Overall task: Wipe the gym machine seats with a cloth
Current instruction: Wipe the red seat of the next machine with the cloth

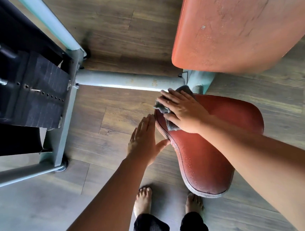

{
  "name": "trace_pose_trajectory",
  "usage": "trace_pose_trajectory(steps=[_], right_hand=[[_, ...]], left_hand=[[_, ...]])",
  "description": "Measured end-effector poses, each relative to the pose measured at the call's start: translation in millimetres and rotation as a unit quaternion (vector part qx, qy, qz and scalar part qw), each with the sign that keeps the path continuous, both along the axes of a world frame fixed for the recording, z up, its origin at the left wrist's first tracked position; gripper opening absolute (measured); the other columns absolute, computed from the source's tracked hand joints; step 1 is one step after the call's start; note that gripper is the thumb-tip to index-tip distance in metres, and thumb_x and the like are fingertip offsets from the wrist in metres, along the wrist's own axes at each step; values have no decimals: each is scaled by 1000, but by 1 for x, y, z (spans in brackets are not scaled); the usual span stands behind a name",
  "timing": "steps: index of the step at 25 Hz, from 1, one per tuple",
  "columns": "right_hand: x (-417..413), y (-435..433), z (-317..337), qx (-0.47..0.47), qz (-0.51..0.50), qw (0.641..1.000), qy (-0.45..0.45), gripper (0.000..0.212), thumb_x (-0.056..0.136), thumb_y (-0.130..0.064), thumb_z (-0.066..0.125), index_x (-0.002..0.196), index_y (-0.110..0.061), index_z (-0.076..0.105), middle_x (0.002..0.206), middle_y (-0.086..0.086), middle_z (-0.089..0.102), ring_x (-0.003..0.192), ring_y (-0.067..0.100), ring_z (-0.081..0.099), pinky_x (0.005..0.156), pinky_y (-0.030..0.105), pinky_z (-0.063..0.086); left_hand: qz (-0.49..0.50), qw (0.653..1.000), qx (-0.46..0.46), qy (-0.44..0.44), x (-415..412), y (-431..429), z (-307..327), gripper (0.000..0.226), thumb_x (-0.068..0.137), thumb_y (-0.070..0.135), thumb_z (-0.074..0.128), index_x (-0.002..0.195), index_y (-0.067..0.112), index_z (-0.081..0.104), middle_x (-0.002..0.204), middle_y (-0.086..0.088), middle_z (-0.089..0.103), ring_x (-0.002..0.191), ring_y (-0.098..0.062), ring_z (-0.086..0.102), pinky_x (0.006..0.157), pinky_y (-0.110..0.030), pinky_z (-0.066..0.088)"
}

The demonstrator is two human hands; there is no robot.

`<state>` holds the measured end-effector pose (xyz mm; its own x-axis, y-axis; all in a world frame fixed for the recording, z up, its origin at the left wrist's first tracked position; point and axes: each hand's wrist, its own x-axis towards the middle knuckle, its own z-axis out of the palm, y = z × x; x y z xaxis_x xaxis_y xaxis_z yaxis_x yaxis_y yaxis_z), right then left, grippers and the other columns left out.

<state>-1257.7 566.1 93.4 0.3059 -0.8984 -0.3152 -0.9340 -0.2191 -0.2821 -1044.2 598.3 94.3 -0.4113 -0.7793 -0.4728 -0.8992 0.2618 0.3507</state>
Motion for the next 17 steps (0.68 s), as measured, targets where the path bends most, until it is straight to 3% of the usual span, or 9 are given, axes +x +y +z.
trace_pose_trajectory(steps=[3, 7, 10, 14, 17], right_hand=[[21, -22, -2, 12, -70, 997, 11, 61, 103, -53, 29, 160, -32, 18, 170, -6, 6, 156, 16, 1, 127, 44, 5], [11, 49, 12, -27, 57, 998, -7, 64, 100, -56, 29, 159, -33, 20, 169, -9, 8, 156, 15, 2, 127, 42, 5], [-18, 64, 21, 10, 106, 994, -19, 65, 100, -57, 25, 160, -36, 11, 168, -13, -1, 155, 10, -7, 126, 36, -2], [-8, 23, 10, 3, -12, 1000, 17, 64, 103, -52, 29, 161, -32, 10, 170, -7, 2, 156, 15, -2, 127, 44, 5], [16, 45, 12, -3, -89, 996, 13, 66, 103, -52, 28, 161, -27, 10, 170, -3, 4, 157, 18, 1, 127, 44, 6]], left_hand=[[25, 1000, 3, -8, -4, 10, 0, 105, 89, 79, 35, 162, 19, -11, 172, -1, -4, 158, -18, -2, 125, -38, 12], [56, 998, -2, 7, -10, 31, 5, 100, 88, 75, 36, 162, 20, -3, 171, 1, 1, 158, -19, 3, 126, -41, 18], [50, 999, 12, 6, -11, 46, 9, 101, 92, 72, 40, 162, 21, -11, 171, 2, -4, 158, -18, -1, 127, -42, 16], [33, 999, 17, 0, -11, 59, 13, 97, 95, 70, 39, 161, 22, -13, 171, 4, -7, 157, -16, -3, 127, -42, 14], [17, 1000, 20, 10, -9, 66, 14, 94, 96, 69, 38, 162, 23, -11, 171, 5, -6, 157, -15, -3, 127, -41, 13]])
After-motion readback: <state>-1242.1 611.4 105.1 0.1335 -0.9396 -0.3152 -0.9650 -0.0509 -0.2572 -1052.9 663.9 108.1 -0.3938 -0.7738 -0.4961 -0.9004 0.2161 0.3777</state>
